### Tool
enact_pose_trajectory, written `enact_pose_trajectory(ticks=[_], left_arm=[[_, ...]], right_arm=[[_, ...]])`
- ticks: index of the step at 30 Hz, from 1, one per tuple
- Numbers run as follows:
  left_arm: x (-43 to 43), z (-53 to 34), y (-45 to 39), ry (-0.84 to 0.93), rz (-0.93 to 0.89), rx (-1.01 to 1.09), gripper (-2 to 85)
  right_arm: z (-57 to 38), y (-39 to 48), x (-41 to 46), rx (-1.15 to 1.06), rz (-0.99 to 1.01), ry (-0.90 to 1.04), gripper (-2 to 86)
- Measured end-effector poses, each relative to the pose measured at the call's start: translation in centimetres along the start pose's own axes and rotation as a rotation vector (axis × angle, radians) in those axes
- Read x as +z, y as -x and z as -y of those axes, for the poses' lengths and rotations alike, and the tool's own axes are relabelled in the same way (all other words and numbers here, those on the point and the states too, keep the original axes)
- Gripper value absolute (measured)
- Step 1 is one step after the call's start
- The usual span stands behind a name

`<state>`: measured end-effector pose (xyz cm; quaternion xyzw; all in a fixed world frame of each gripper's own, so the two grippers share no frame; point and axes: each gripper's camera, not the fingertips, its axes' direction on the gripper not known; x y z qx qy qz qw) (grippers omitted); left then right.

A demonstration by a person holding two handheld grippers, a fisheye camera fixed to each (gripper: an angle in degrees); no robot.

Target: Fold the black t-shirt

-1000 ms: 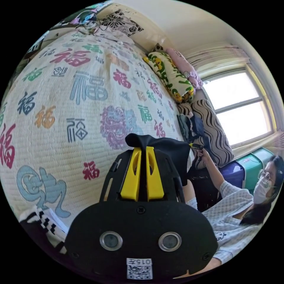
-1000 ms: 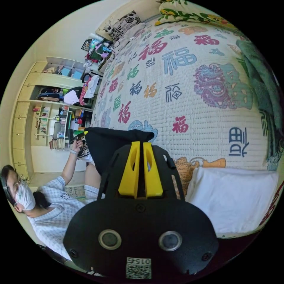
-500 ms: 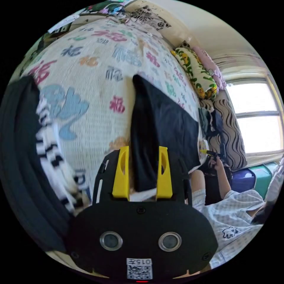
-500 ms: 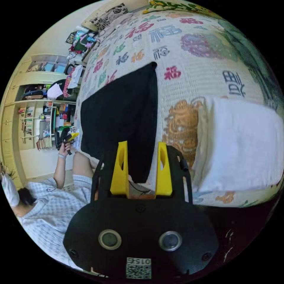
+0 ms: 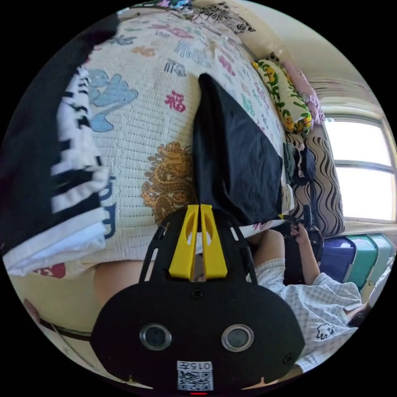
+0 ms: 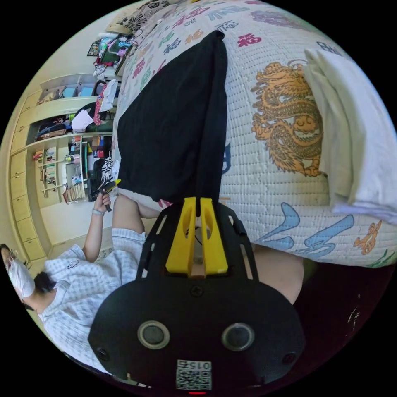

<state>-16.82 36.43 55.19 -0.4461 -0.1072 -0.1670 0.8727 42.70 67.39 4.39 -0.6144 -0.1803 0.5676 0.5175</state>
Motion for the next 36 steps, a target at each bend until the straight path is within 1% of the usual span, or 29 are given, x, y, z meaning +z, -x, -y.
enact_pose_trajectory(ticks=[2, 3, 5, 6, 8, 9, 10, 12, 14, 15, 17, 18, 20, 22, 23, 24, 26, 30, 32, 33, 35, 36], left_arm=[[-1.5, -1.7, 0.2, -0.041, -0.074, 0.006, -0.8], [-2.1, -2.7, 0.2, -0.059, -0.092, 0.013, -0.8], [-2.3, -3.9, 0.4, -0.072, -0.095, 0.01, -0.7], [-1.9, -4.5, 0.7, -0.071, -0.099, -0.004, -0.5], [-0.4, -5.3, 1.6, -0.04, -0.085, -0.058, -0.1], [0.8, -5.8, 2.2, -0.005, -0.092, -0.083, 0.7], [1.3, -6.0, 2.3, 0.014, -0.104, -0.089, 1.3], [1.4, -6.9, 2.5, 0.027, -0.152, -0.091, 5.9], [0.3, -7.4, 2.5, -0.011, -0.137, -0.095, 7.3], [-0.2, -7.7, 2.6, -0.03, -0.144, -0.096, 7.8], [-0.4, -7.9, 2.8, -0.035, -0.164, -0.106, 8.4], [-0.2, -7.7, 2.8, -0.018, -0.167, -0.111, 8.7], [0.1, -7.1, 2.4, 0.023, -0.141, -0.113, 9.0], [0.2, -6.5, 1.7, 0.059, -0.106, -0.104, 8.2], [0.1, -6.2, 1.2, 0.077, -0.088, -0.089, 7.2], [0.0, -6.0, 0.6, 0.092, -0.073, -0.073, 5.4], [-0.2, -5.9, -0.1, 0.109, -0.087, -0.047, 2.8], [-1.8, -5.8, -1.5, 0.106, -0.102, -0.015, 0.3], [-2.7, -5.9, -2.2, 0.099, -0.116, 0.003, 0.1], [-3.4, -6.0, -2.7, 0.091, -0.123, 0.016, 0.0], [-4.6, -6.2, -3.3, 0.073, -0.132, 0.026, -0.1], [-5.5, -6.3, -3.6, 0.057, -0.145, 0.028, -0.1]], right_arm=[[-1.0, 1.2, -1.4, 0.005, -0.066, -0.045, 0.6], [-1.2, 1.4, -1.8, 0.011, -0.059, -0.053, 0.5], [-2.0, 1.9, -2.4, 0.047, 0.019, -0.077, 0.8], [-2.1, 2.2, -2.3, 0.052, 0.013, -0.075, 1.0], [-1.7, 3.6, -1.4, 0.065, -0.029, -0.05, 2.3], [-1.5, 4.0, -1.0, 0.066, -0.019, -0.043, 2.7], [-1.0, 4.5, -0.4, 0.076, 0.034, -0.022, 4.6], [-0.3, 5.8, -0.2, 0.1, 0.06, -0.032, 6.2], [1.0, 9.7, -0.9, 0.047, -0.049, -0.069, 6.9], [1.5, 11.0, -1.0, 0.024, -0.073, -0.07, 7.0], [4.4, 16.7, -0.5, -0.094, -0.105, -0.03, 7.4], [5.2, 18.3, -0.1, -0.127, -0.108, -0.014, 7.5], [8.9, 25.1, 1.6, -0.271, -0.134, 0.035, 7.6], [11.7, 30.3, 3.6, -0.365, -0.135, 0.071, 7.6], [13.6, 33.7, 5.2, -0.42, -0.13, 0.098, 7.6], [14.5, 35.3, 6.1, -0.442, -0.129, 0.109, 7.6], [17.9, 41.6, 9.7, -0.526, -0.151, 0.144, 8.0], [22.7, 49.5, 15.4, -0.572, -0.275, 0.175, 10.7], [25.9, 53.4, 18.8, -0.552, -0.414, 0.174, 11.6], [26.6, 54.1, 19.6, -0.54, -0.45, 0.175, 11.8], [29.1, 56.5, 22.6, -0.488, -0.586, 0.199, 12.9], [29.5, 56.9, 23.3, -0.474, -0.616, 0.208, 13.3]])
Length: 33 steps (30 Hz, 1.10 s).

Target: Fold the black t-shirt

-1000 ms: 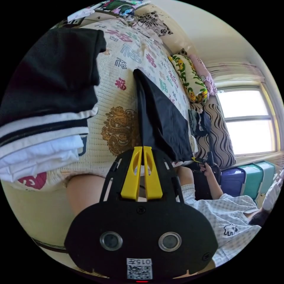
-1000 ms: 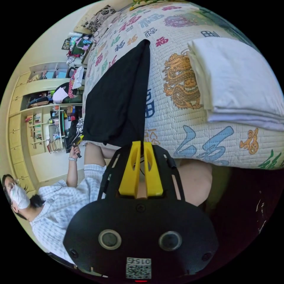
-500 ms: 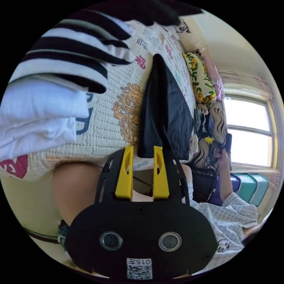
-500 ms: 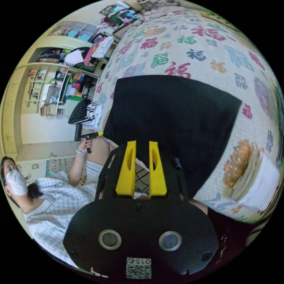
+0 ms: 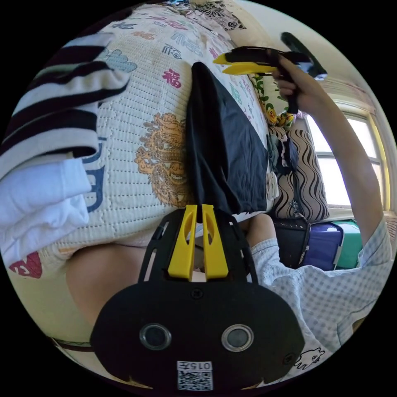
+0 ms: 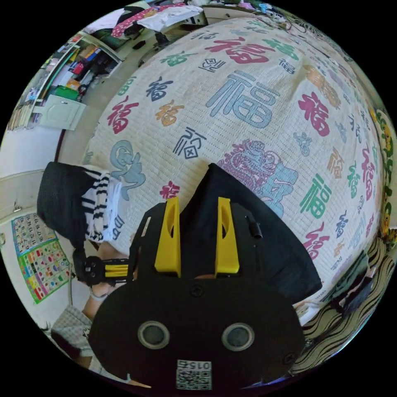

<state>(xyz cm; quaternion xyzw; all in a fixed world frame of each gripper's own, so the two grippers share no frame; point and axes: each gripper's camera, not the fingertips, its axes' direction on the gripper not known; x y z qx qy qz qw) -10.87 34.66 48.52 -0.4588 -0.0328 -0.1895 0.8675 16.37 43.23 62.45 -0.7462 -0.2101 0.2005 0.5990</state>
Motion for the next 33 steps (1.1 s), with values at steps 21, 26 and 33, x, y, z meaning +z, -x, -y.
enact_pose_trajectory(ticks=[21, 26, 33], left_arm=[[-13.8, -1.3, -20.6, -0.203, -0.036, 0.253, -0.8], [-12.1, -1.2, -34.6, -0.189, -0.073, 0.424, -0.8], [-1.6, 2.1, -56.8, -0.065, 0.01, 0.794, -0.7]], right_arm=[[-1.8, -6.6, -6.1, -0.015, 0.115, -0.113, 4.0], [-11.8, -17.3, -10.5, 0.014, 0.434, -0.309, 3.8], [-25.0, -30.8, -10.3, 0.15, 0.456, -0.426, 2.8]])
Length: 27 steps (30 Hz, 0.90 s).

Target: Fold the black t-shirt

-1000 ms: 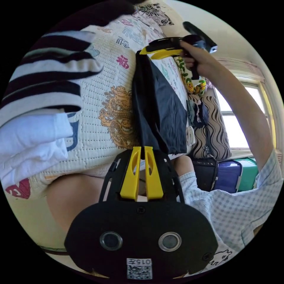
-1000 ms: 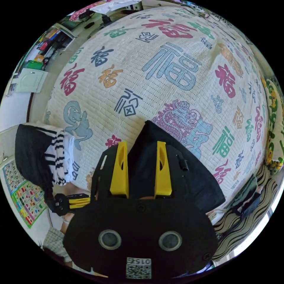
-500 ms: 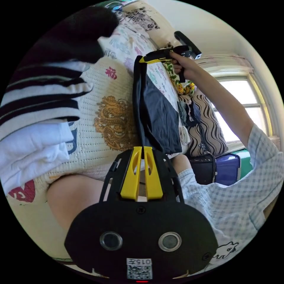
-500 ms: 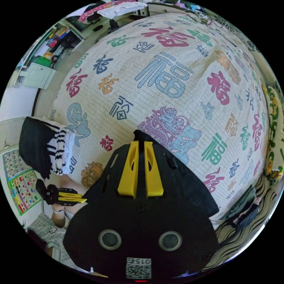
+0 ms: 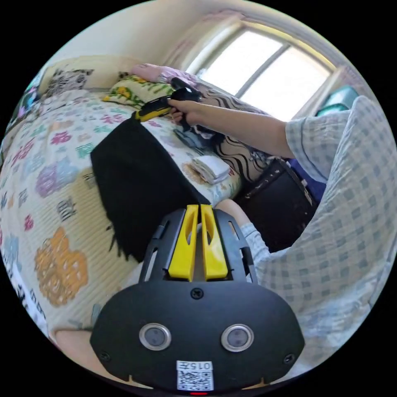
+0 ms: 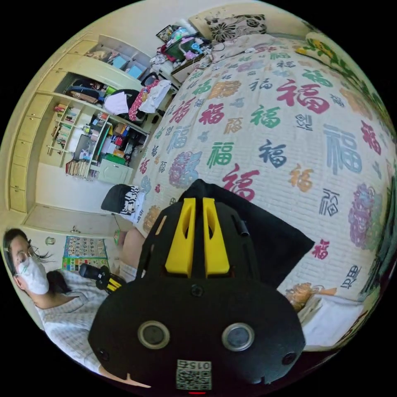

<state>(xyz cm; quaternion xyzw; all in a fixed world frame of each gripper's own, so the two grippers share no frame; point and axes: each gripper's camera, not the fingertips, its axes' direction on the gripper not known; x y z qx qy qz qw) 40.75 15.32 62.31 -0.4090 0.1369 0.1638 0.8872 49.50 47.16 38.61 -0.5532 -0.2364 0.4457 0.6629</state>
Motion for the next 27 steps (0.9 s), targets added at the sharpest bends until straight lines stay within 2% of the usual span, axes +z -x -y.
enact_pose_trajectory(ticks=[4, 8, 13, 16, 18, 21, 23, 25, 27], left_arm=[[6.8, 7.2, -3.7, 0.065, -0.008, 0.094, -0.6], [13.4, 13.3, -7.1, 0.171, 0.041, 0.144, -0.5], [16.6, 18.7, -9.0, 0.232, 0.085, 0.167, 0.0], [19.6, 20.9, -9.0, 0.339, 0.13, 0.173, 1.9], [21.7, 22.1, -8.0, 0.451, 0.078, 0.149, 4.8], [19.8, 24.0, -7.8, 0.451, -0.055, 0.143, 5.9], [16.8, 25.6, -7.7, 0.407, -0.072, 0.146, 5.9], [13.0, 27.1, -6.8, 0.326, -0.046, 0.132, 5.9], [9.0, 28.3, -4.1, 0.277, 0.075, 0.077, 5.9]], right_arm=[[-4.6, -8.8, -3.7, 0.153, -0.003, -0.082, 2.3], [-7.3, -15.5, -4.4, 0.23, -0.008, -0.085, 1.7], [-8.9, -20.6, -5.3, 0.264, 0.073, -0.114, 1.4], [-9.9, -23.0, -5.8, 0.288, 0.051, -0.102, 1.9], [-10.9, -24.3, -6.3, 0.315, 0.027, -0.101, 2.7], [-13.0, -25.3, -7.8, 0.307, -0.019, -0.131, 4.8], [-14.4, -24.8, -9.2, 0.214, -0.044, -0.16, 5.7], [-15.1, -24.1, -9.7, 0.138, -0.06, -0.155, 6.6], [-15.2, -23.7, -9.6, 0.095, -0.087, -0.127, 8.5]])
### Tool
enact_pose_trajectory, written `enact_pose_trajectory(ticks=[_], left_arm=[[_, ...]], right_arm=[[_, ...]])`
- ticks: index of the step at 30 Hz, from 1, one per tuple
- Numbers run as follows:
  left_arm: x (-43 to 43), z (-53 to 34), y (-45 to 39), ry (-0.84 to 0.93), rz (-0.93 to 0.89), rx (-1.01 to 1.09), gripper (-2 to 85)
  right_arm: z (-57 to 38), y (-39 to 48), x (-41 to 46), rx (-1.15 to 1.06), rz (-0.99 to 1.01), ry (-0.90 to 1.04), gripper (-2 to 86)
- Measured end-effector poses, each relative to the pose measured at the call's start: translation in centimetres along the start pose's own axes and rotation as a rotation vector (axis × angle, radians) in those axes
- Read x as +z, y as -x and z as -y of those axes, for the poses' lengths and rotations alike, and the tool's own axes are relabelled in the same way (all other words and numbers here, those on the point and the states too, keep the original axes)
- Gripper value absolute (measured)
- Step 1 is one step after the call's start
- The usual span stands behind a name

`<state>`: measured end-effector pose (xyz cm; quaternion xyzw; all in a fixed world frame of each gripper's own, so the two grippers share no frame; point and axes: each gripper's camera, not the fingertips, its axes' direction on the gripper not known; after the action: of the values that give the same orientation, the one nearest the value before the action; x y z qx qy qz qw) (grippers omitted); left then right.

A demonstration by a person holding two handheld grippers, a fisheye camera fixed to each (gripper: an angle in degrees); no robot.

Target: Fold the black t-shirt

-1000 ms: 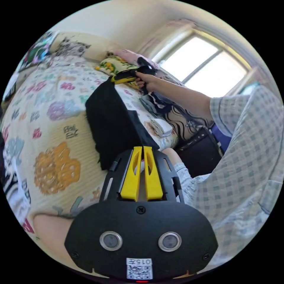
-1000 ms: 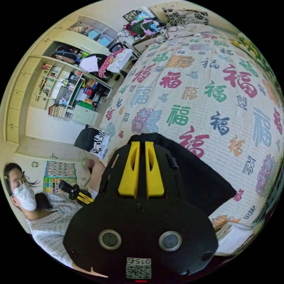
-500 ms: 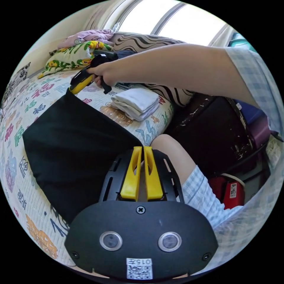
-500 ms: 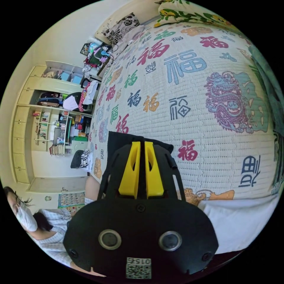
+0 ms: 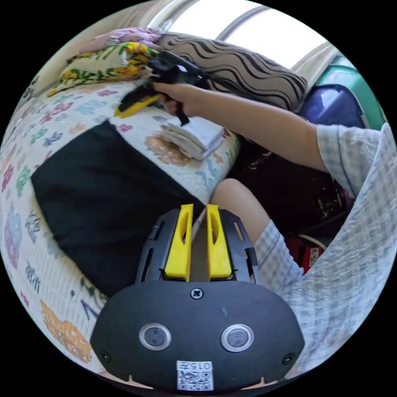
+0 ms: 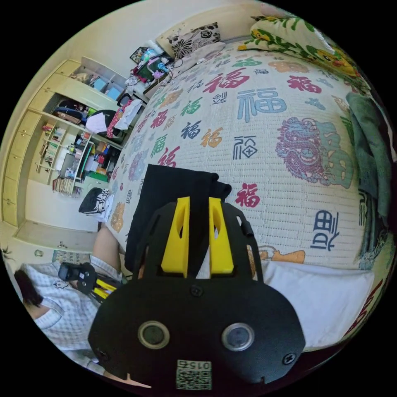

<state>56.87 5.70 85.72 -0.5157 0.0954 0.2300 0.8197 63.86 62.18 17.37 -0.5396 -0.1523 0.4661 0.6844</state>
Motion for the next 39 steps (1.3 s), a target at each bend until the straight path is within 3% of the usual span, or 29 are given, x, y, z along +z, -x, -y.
enact_pose_trajectory(ticks=[3, 6, 8, 13, 16, 19, 24, 30, 34, 39], left_arm=[[-1.8, -1.0, 4.7, 0.03, 0.136, -0.12, 6.0], [-1.2, -2.1, 7.9, 0.093, 0.174, -0.195, 5.7], [-0.5, -2.7, 9.1, 0.117, 0.169, -0.222, 4.9], [-0.3, -2.8, 10.9, 0.139, 0.151, -0.216, 3.6], [-3.4, -1.7, 13.9, 0.111, 0.038, -0.209, 5.3], [-8.8, -0.7, 20.3, -0.115, -0.038, -0.255, 7.8], [-10.5, 2.0, 36.1, -0.262, -0.168, -0.456, 12.0], [-5.5, 3.6, 46.0, -0.262, -0.388, -0.566, 13.6], [-2.5, 4.8, 48.3, -0.255, -0.493, -0.546, 13.4], [0.3, 7.2, 50.4, -0.233, -0.599, -0.546, 5.9]], right_arm=[[0.7, -0.6, 1.2, 0.023, -0.026, 0.033, 10.6], [1.2, -3.0, 3.0, 0.119, -0.003, 0.082, 4.6], [0.7, -5.0, 2.8, 0.125, -0.005, 0.075, 0.6], [-1.2, -8.9, 1.5, 0.185, 0.064, 0.029, 0.4], [-2.2, -10.1, -0.1, 0.129, 0.145, -0.011, 4.0], [-4.1, -12.1, -2.7, 0.111, 0.229, -0.095, 7.3], [-5.8, -16.2, -3.8, 0.179, 0.325, -0.109, 11.6], [-5.8, -19.1, -1.3, 0.221, 0.373, -0.024, 13.9], [-5.5, -20.6, 0.0, 0.199, 0.47, 0.01, 12.1], [-5.4, -22.3, 1.2, 0.183, 0.539, 0.084, 7.7]])
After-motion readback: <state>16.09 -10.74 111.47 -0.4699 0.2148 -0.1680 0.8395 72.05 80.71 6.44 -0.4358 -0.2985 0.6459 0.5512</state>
